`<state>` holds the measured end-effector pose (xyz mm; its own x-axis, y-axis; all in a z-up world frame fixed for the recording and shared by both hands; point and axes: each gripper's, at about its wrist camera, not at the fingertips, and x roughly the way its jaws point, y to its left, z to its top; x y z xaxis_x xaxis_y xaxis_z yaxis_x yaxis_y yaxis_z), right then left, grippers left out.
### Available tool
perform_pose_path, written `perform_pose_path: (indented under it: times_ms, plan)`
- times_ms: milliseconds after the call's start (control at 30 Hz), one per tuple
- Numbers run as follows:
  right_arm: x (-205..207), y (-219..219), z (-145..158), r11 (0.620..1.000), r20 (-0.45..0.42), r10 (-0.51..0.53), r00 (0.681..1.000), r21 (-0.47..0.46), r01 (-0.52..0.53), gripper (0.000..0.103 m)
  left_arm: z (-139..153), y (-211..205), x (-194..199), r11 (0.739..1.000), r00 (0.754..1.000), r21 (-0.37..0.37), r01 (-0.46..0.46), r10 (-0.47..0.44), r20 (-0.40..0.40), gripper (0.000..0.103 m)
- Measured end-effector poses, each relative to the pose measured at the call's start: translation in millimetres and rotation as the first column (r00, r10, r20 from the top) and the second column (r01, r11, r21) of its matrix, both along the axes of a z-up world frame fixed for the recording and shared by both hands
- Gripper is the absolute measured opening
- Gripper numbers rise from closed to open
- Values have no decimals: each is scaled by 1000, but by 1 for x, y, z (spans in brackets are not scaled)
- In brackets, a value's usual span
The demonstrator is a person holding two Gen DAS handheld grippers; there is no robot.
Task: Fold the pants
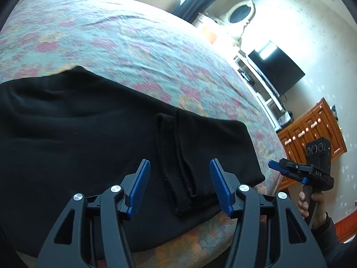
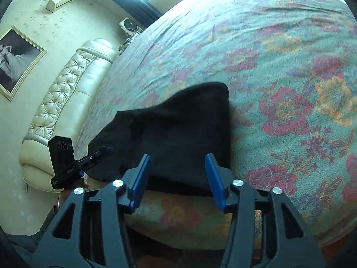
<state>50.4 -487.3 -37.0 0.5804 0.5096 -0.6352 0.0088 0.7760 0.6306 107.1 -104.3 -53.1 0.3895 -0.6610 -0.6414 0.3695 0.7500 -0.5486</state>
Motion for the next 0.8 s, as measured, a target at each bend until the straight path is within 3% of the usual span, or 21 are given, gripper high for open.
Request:
perform_pose_path:
  times_ms: [33, 100, 200, 300, 400, 567, 667, 800]
  plan:
    - [-2, 3, 7, 1000, 16, 6, 1000, 2, -6, 58, 6, 22, -3, 999, 999, -24, -39, 39, 12, 68]
    - [0, 10, 15, 1000, 32, 24, 999, 11, -24, 58, 12, 72, -7, 987, 991, -92, -132, 133, 13, 76]
    - [6, 28, 14, 997, 16, 61, 998, 40, -62, 59, 3, 153, -10, 948, 963, -172, -269, 259, -78, 78]
    - [12, 49, 7, 994, -8, 98, 995, 51, -98, 59, -12, 230, -20, 879, 910, -244, -409, 375, -174, 79]
    - [19, 73, 1, 989, -38, 136, 990, 57, -134, 59, -20, 289, -23, 841, 878, -258, -475, 433, -203, 78]
    - [25, 106, -3, 982, -56, 184, 981, 61, -181, 59, -24, 343, -4, 868, 873, -118, -483, 466, -144, 79]
    - [29, 119, -5, 979, -66, 199, 978, 67, -194, 60, -37, 359, 15, 877, 875, -95, -472, 452, -176, 78]
    - [33, 133, -9, 976, -85, 207, 975, 85, -200, 60, -58, 358, 38, 908, 891, -73, -413, 387, -237, 79]
